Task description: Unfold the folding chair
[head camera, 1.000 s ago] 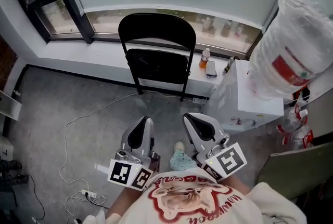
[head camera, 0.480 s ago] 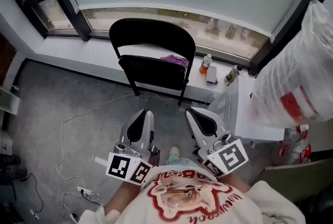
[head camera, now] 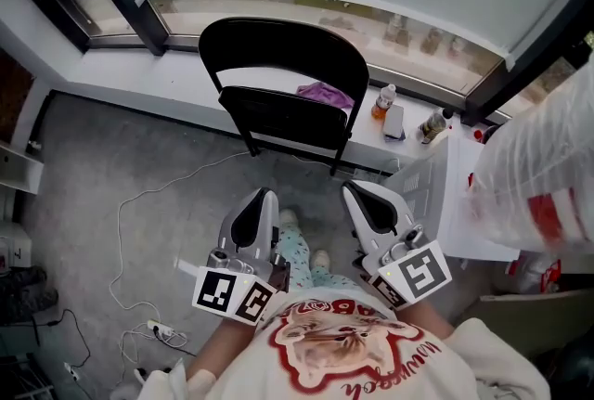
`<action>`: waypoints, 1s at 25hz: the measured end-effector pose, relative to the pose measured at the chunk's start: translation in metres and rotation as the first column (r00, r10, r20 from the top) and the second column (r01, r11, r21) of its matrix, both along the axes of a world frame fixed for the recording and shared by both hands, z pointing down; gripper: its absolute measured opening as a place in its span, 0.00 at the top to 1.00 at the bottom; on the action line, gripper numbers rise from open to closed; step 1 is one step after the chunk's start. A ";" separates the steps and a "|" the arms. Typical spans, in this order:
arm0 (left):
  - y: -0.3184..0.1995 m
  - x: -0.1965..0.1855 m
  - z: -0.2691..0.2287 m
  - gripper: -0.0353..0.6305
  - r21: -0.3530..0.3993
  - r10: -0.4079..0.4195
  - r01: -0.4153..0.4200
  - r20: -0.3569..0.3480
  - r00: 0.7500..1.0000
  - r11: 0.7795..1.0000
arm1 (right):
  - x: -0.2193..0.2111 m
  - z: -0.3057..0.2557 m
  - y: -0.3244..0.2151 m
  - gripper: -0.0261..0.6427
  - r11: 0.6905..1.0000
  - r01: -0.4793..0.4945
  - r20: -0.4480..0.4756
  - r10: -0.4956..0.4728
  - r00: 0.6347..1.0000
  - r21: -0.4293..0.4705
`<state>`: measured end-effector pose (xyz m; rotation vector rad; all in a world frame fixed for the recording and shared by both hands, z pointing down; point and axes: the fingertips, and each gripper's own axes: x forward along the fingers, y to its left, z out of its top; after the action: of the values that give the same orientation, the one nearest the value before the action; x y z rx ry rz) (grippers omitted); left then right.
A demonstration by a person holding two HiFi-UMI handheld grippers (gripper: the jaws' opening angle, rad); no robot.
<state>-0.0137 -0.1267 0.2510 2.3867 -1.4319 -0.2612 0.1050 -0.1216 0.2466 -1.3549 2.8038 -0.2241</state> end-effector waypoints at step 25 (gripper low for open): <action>-0.199 -0.032 0.058 0.95 -0.151 0.012 -0.024 -0.084 0.996 0.988 | 0.000 0.037 -0.180 0.92 0.973 -0.230 -0.087 0.227 0.970 -0.029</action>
<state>-0.0458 -0.3261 0.3091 2.2387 -1.3421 -0.2349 0.1050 -0.3013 0.2837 -1.7176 2.6872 -0.2233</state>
